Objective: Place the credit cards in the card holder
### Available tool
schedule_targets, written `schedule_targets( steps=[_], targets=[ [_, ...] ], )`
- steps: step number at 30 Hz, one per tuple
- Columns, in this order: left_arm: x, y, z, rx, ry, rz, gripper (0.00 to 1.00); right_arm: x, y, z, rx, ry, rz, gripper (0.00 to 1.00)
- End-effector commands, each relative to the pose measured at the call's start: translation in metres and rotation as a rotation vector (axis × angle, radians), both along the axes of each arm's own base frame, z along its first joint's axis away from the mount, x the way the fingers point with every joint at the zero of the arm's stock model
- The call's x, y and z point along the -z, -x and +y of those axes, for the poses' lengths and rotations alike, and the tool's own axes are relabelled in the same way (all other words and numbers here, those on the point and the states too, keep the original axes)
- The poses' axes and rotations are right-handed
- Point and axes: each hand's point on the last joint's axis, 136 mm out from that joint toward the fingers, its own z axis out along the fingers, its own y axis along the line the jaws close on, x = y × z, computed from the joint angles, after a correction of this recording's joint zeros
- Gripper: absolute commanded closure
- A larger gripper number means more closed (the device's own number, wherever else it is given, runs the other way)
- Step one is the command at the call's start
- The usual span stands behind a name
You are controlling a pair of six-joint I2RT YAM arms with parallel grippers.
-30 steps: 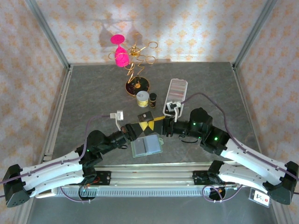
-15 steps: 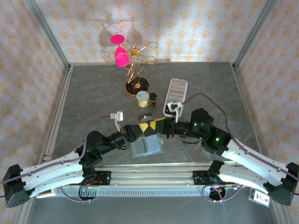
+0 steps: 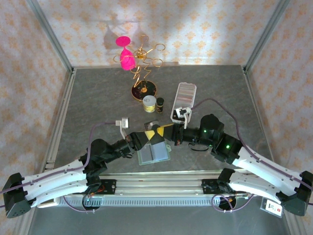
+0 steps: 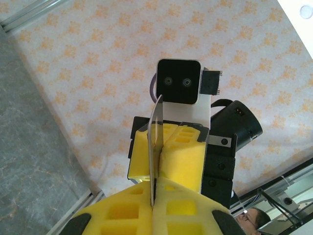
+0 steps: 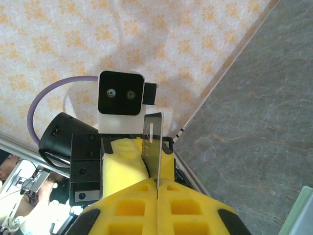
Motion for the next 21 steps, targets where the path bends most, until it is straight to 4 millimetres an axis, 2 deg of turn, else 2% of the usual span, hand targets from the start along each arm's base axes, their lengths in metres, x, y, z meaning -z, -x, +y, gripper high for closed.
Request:
schedule_targets(
  steps=[1,3,4,6,9,12,16,21],
  targets=[
    [0.013,-0.002,0.008,-0.031,-0.021,0.033,0.75,-0.006,-0.001,-0.006,0.03,-0.034,-0.03,1.0],
    [0.032,-0.008,0.016,-0.092,-0.079,0.075,0.5,0.016,-0.008,-0.009,0.073,0.01,0.006,1.0],
    [0.047,-0.014,0.023,-0.143,-0.128,0.114,0.42,0.032,-0.012,-0.009,0.093,0.04,0.031,1.0],
    [0.082,-0.024,0.039,-0.243,-0.247,0.192,0.38,0.061,-0.018,-0.009,0.125,0.077,0.083,1.0],
    [0.138,-0.031,0.068,-0.38,-0.402,0.321,0.43,0.117,-0.025,-0.003,0.178,0.139,0.199,1.0],
    [0.177,-0.031,0.082,-0.434,-0.503,0.396,0.44,0.164,-0.03,0.003,0.245,0.206,0.261,1.0],
    [0.209,-0.028,0.085,-0.44,-0.565,0.451,0.44,0.202,-0.041,0.003,0.331,0.233,0.314,1.0],
    [0.236,-0.027,0.088,-0.451,-0.609,0.489,0.54,0.227,-0.052,0.0,0.405,0.26,0.337,1.0]
  ],
)
